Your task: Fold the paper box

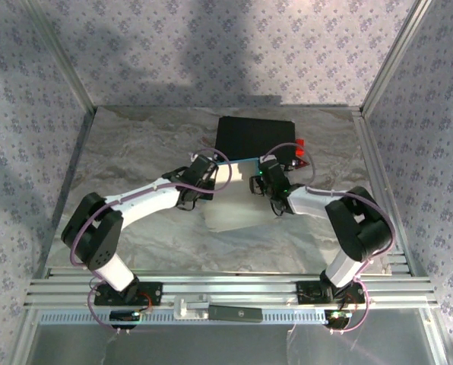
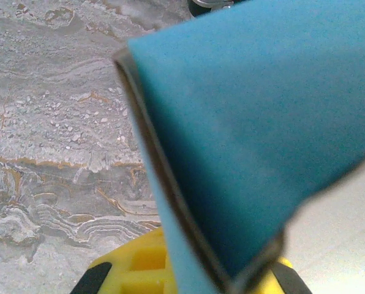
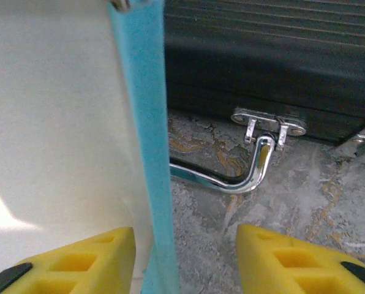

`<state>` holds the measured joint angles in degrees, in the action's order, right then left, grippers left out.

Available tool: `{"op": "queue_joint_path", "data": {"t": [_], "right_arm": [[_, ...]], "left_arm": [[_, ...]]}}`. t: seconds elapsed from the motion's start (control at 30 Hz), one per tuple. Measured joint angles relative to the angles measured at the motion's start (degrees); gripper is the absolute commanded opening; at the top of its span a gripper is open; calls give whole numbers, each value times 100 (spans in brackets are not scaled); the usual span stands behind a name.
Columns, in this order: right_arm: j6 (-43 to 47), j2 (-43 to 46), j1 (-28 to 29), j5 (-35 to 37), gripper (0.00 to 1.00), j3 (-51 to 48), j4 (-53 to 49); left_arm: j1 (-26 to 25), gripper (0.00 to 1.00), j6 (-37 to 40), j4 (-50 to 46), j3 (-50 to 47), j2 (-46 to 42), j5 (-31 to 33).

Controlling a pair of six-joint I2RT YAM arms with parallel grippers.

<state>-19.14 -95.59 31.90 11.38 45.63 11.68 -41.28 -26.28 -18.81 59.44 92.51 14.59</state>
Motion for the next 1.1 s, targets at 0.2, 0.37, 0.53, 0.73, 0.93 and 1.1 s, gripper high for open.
{"op": "queue_joint_path", "data": {"t": [0.2, 0.37, 0.53, 0.73, 0.93, 1.1], "right_arm": [[-455, -203, 319, 588, 0, 476, -546], [-1346, -219, 1008, 1692, 0, 981, -1884], [-2326, -299, 1508, 2310, 0, 1189, -2889], [-2935, -439, 1611, 2492, 0, 1259, -3335], [-3130, -442, 1620, 2551, 0, 1283, -3547], [-3171, -444, 1609, 2551, 0, 1311, -3668]], "left_arm": [[258, 0, 166, 219, 0, 131, -245], [413, 0, 275, 275, 46, 341, -269], [330, 0, 330, 439, 85, 634, 7], [74, 0, 273, 632, 144, 802, 433], [109, 46, 334, 798, 79, 785, 411], [190, 61, 511, 815, 46, 376, 72]]}}
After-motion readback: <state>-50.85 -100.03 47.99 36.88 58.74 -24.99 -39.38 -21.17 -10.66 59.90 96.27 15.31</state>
